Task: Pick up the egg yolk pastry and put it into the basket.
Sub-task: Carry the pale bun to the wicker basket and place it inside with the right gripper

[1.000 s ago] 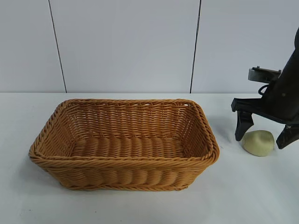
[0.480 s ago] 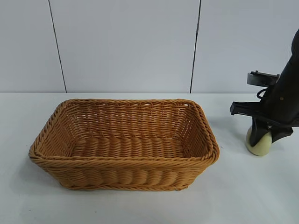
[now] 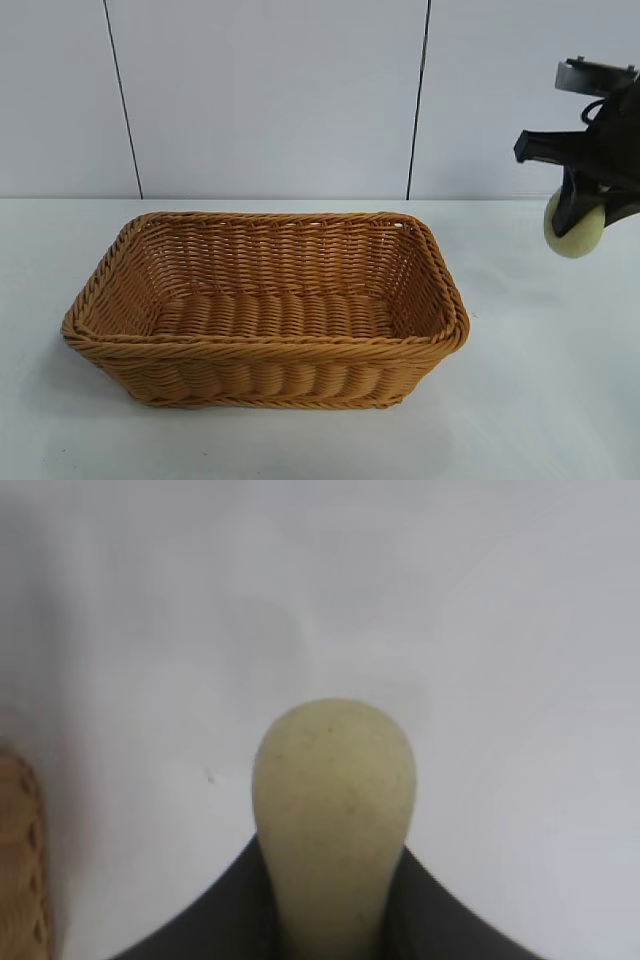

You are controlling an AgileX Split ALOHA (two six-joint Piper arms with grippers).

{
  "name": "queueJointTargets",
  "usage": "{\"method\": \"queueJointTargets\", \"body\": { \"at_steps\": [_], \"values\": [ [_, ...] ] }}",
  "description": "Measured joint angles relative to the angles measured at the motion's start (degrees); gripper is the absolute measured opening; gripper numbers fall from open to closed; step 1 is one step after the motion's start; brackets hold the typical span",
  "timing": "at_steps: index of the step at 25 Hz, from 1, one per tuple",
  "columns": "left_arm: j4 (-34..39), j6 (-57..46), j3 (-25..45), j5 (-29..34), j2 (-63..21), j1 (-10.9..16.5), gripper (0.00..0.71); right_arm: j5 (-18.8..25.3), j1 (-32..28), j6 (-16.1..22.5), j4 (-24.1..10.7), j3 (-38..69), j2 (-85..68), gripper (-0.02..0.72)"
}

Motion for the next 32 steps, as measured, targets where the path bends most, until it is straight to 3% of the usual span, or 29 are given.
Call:
{"method": "queueJointTargets", "body": {
  "at_steps": [9, 23, 32],
  "values": [
    [0.0, 0.0, 0.0, 0.0, 0.0, 0.0, 0.696, 2.7, 1.6, -1.0, 1.0, -5.8, -0.1, 0.116],
    [0.0, 0.0, 0.0, 0.0, 0.0, 0.0, 0.696, 0.2, 28.3, -1.0, 1.6, -10.0, 5.2, 0.116],
    [0.0, 0.0, 0.0, 0.0, 0.0, 0.0, 0.696, -2.9, 36.0, 1.1, 1.7, -20.2, 18.6, 0.116]
  ]
}}
